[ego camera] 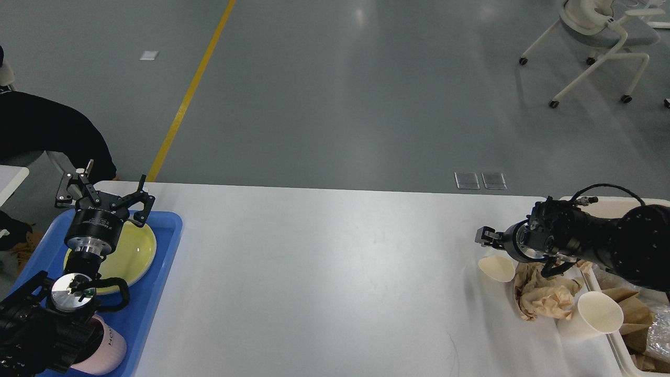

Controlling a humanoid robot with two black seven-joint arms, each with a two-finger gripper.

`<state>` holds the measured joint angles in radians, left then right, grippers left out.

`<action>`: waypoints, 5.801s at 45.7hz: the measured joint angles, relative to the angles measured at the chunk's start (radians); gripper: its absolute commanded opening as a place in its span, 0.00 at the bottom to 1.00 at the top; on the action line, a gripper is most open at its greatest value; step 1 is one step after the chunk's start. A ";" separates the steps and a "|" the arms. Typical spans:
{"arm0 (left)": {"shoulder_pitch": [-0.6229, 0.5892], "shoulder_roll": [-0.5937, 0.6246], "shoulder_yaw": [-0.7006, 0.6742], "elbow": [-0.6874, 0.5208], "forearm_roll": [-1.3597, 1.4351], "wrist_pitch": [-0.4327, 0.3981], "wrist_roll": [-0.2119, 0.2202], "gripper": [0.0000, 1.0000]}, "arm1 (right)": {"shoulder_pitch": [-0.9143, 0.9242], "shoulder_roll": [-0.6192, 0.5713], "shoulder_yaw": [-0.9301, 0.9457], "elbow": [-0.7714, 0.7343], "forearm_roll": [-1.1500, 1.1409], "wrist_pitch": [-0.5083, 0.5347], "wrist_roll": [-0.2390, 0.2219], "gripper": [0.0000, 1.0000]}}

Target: Tidy desktop

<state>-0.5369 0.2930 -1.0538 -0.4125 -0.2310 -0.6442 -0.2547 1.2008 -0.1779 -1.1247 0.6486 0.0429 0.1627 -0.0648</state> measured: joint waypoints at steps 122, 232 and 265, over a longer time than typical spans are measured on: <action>0.000 0.000 0.000 0.000 0.000 0.000 0.000 0.96 | -0.165 -0.516 0.311 -0.038 0.053 -0.244 0.003 1.00; 0.000 0.000 0.000 0.000 0.000 0.000 0.000 0.96 | 0.025 -0.663 0.130 0.479 0.064 -0.019 0.003 0.68; 0.000 0.000 0.000 0.000 0.000 0.000 0.000 0.96 | 0.035 -0.680 0.174 0.506 0.081 0.056 0.005 0.00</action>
<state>-0.5369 0.2930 -1.0539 -0.4124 -0.2310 -0.6440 -0.2546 1.2359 -0.8578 -0.9508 1.1543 0.1240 0.2188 -0.0601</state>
